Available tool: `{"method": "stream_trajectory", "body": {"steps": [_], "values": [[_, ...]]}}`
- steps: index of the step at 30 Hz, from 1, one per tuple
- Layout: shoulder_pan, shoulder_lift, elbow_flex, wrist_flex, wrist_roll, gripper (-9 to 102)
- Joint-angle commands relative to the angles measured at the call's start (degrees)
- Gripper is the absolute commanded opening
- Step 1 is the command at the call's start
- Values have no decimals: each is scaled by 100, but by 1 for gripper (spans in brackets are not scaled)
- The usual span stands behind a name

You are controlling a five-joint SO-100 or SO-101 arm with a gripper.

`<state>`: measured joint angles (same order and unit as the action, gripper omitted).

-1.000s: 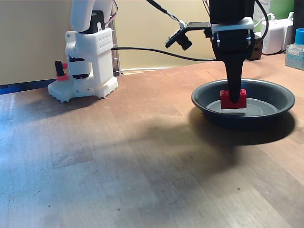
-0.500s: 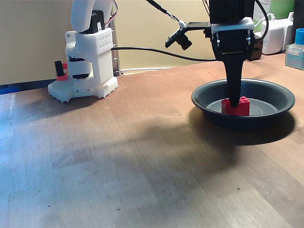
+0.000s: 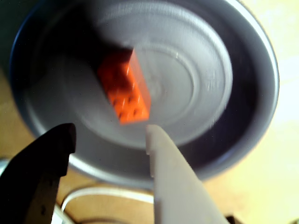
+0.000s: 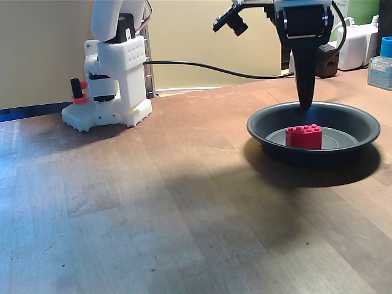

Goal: Grasp a lego block and put it in the bin.

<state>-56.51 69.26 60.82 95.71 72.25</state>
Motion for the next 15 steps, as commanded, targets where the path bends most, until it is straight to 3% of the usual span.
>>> {"method": "stream_trajectory", "body": {"steps": [1, 9, 15], "values": [[53, 62, -431, 123, -141, 13], [439, 501, -835, 413, -835, 13], [949, 1406, -193, 413, -2294, 13]]}}
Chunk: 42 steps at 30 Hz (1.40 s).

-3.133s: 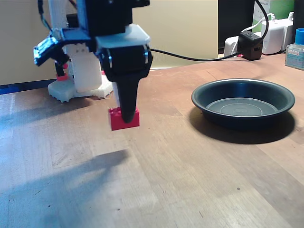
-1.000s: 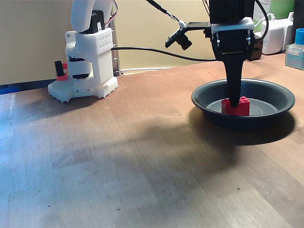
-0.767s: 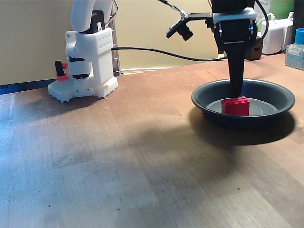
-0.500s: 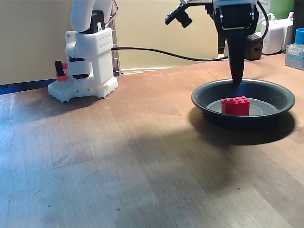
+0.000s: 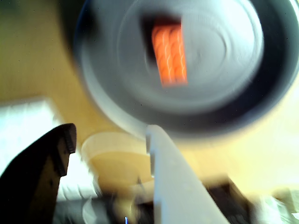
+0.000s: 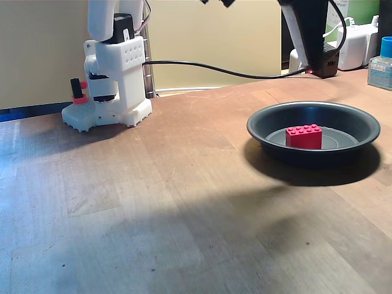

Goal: Grasp a lego block and put it in the bin.

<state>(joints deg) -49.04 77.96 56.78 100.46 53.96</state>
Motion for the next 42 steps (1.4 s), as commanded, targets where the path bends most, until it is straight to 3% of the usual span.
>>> {"method": "stream_trajectory", "body": {"steps": [1, 13, 18, 24, 33, 42], "values": [[308, 729, 404, -62, -729, 13], [2382, 2944, 3173, -158, -3955, 12], [3146, 3542, 4368, -861, -4658, 12], [4034, 4342, 6108, -2294, -5739, 12], [4588, 5432, 8332, -3981, -6091, 12], [4614, 6372, 9835, -4641, -6012, 12]]}}
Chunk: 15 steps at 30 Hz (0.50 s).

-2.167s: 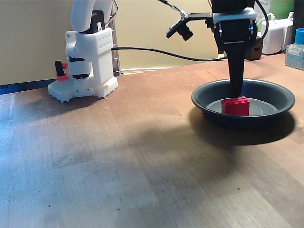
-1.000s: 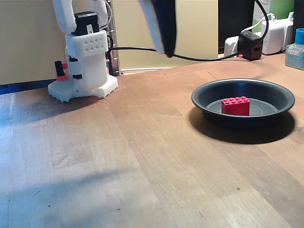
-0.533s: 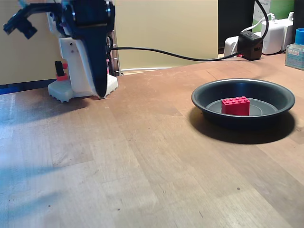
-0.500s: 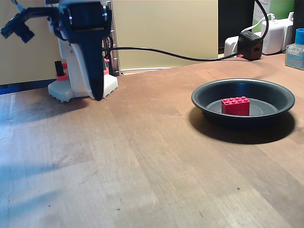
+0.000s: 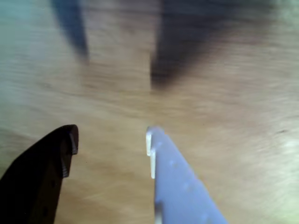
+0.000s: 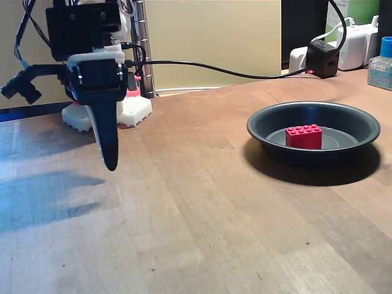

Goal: Grasp a lego block and put it in the bin.

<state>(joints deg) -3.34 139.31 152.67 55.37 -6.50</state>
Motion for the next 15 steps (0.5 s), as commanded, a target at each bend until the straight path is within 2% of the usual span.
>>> {"method": "stream_trajectory", "body": {"steps": [1, 15], "values": [[44, 334, 396, -185, 35, 12], [220, 1380, 1793, -229, 26, 12]]}}
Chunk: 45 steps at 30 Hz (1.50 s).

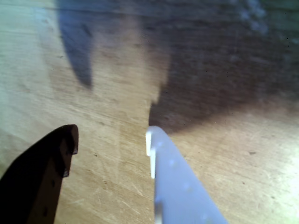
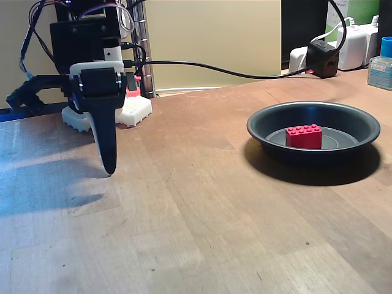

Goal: Grasp a lego block and put it in the bin.

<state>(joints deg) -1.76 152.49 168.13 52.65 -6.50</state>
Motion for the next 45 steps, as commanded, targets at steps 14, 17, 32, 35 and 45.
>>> {"method": "stream_trajectory", "body": {"steps": [14, 17, 32, 35, 45], "values": [[290, 905, 1274, 88, 35, 12], [369, 914, 1274, 97, 35, 12], [360, 923, 1274, 299, 26, 0], [360, 932, 1274, 334, 26, 0], [369, 958, 1274, 325, 35, 1]]}}
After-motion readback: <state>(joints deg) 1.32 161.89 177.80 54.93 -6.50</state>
